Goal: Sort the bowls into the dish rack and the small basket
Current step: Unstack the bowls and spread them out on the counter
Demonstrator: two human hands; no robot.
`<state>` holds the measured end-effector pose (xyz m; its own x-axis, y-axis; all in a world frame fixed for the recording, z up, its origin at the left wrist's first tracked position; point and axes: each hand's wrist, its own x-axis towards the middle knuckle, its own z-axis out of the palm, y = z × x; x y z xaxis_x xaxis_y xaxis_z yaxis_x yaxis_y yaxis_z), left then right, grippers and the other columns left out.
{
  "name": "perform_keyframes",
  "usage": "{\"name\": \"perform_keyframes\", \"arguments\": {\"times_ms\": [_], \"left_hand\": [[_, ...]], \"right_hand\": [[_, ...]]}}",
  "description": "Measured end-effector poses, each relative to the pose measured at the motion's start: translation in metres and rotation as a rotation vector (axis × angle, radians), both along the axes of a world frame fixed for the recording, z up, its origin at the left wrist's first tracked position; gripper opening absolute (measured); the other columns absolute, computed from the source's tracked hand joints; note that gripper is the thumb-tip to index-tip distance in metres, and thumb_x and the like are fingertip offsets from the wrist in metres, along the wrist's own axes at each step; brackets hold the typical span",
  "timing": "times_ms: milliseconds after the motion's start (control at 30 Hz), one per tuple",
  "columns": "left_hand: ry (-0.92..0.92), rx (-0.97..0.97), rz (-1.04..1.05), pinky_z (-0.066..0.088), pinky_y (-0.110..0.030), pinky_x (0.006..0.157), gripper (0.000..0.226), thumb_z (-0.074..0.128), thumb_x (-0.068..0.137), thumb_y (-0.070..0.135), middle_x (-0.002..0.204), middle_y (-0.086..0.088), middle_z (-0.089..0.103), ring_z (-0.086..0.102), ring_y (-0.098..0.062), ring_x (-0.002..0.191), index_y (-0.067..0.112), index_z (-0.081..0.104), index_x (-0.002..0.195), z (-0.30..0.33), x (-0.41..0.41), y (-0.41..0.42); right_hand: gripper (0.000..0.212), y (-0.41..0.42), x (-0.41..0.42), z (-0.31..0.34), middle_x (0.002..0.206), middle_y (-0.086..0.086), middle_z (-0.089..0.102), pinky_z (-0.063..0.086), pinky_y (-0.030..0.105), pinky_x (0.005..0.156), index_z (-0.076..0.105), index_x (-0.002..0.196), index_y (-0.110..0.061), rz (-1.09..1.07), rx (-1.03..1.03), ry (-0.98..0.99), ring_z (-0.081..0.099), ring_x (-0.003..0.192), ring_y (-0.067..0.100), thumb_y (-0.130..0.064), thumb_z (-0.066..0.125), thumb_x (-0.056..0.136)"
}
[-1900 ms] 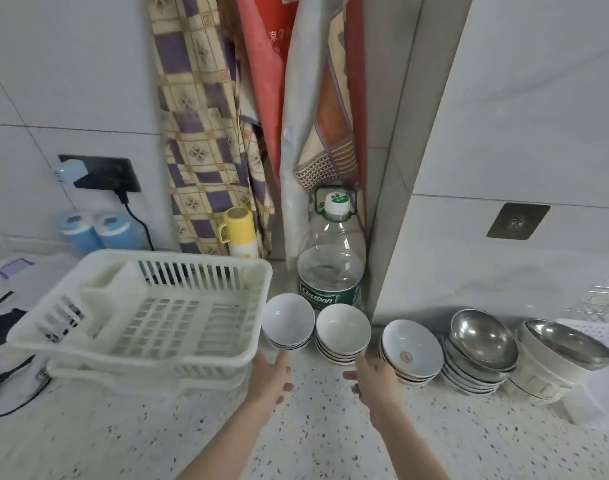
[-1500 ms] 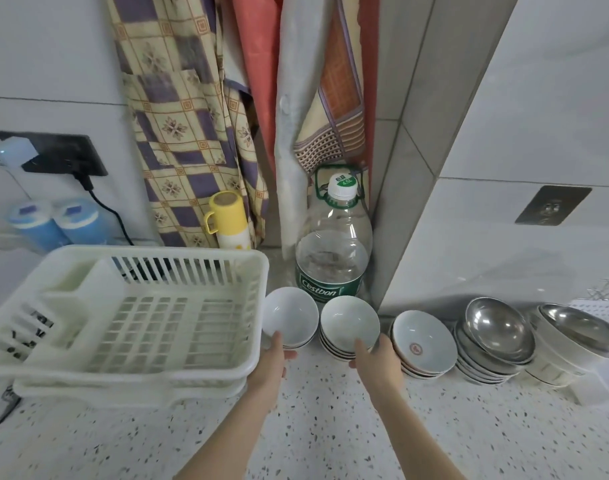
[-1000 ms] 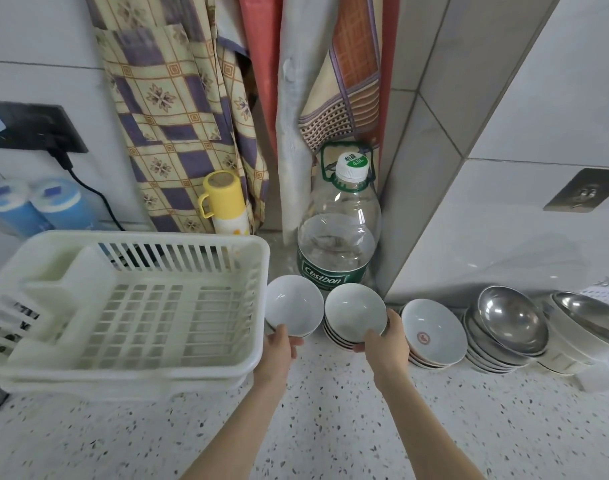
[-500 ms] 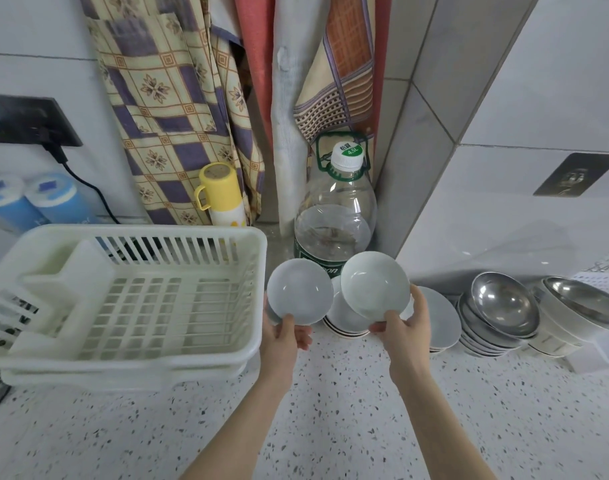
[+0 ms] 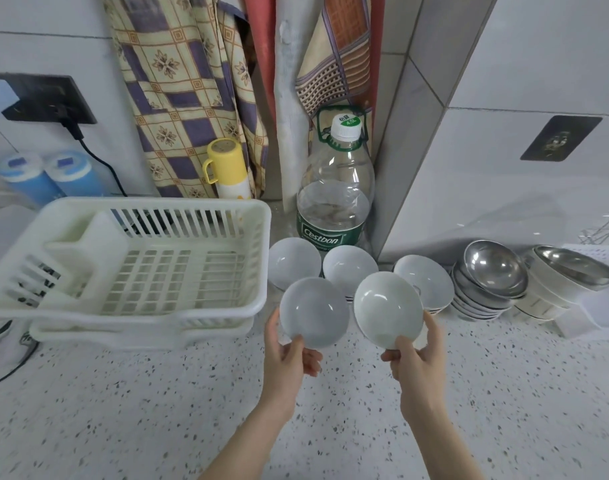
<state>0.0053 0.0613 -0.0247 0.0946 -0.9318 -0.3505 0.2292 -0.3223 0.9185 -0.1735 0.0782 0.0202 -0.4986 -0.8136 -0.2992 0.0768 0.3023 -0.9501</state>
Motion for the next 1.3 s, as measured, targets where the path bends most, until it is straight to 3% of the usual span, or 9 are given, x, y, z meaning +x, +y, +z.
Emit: {"name": "perform_keyframes", "arguments": {"times_ms": [200, 400, 567, 900, 1300], "left_hand": [[-0.065, 0.12, 0.053, 0.051, -0.026, 0.048, 0.058, 0.046, 0.1, 0.004, 0.061, -0.015, 0.069, 0.061, -0.018, 0.048, 0.051, 0.032, 0.131, -0.022, 0.014, 0.025], [-0.13, 0.174, 0.093, 0.053, -0.027, 0.048, 0.061, 0.045, 0.098, 0.002, 0.061, -0.014, 0.07, 0.063, -0.019, 0.05, 0.045, 0.032, 0.141, -0.035, 0.026, 0.025], [-0.133, 0.171, 0.091, 0.053, -0.028, 0.048, 0.06, 0.045, 0.098, 0.003, 0.059, -0.011, 0.069, 0.061, -0.017, 0.048, 0.047, 0.033, 0.136, -0.036, 0.027, 0.018], [-0.098, 0.179, 0.088, 0.051, -0.028, 0.046, 0.061, 0.046, 0.098, 0.003, 0.062, -0.016, 0.069, 0.06, -0.018, 0.047, 0.05, 0.032, 0.135, -0.033, 0.028, 0.012], [-0.104, 0.169, 0.073, 0.055, -0.03, 0.051, 0.054, 0.049, 0.101, 0.009, 0.064, -0.014, 0.07, 0.063, -0.019, 0.051, 0.049, 0.033, 0.134, -0.031, 0.028, 0.015]], "right_hand": [[0.059, 0.019, 0.003, -0.031, 0.076, 0.013, 0.067, 0.047, 0.03, 0.055, 0.04, 0.134, -0.042, 0.052, 0.144, 0.078, 0.063, 0.055, 0.013, -0.001, 0.044, 0.092], [0.059, 0.018, 0.005, -0.047, 0.075, 0.014, 0.069, 0.048, 0.029, 0.057, 0.038, 0.138, -0.037, 0.153, 0.22, 0.149, 0.064, 0.052, 0.007, -0.002, 0.041, 0.091], [0.06, 0.007, 0.006, -0.05, 0.095, 0.008, 0.066, 0.049, 0.03, 0.055, 0.037, 0.129, -0.046, 0.192, 0.231, 0.142, 0.063, 0.054, 0.011, 0.001, 0.04, 0.092], [0.06, -0.003, 0.009, -0.059, 0.072, 0.011, 0.069, 0.051, 0.037, 0.06, 0.035, 0.14, -0.041, 0.19, 0.254, 0.132, 0.064, 0.063, 0.017, -0.003, 0.041, 0.093], [0.06, -0.004, 0.014, -0.062, 0.08, 0.01, 0.068, 0.051, 0.03, 0.056, 0.035, 0.142, -0.037, 0.202, 0.25, 0.111, 0.065, 0.061, 0.015, -0.003, 0.042, 0.093]]}}
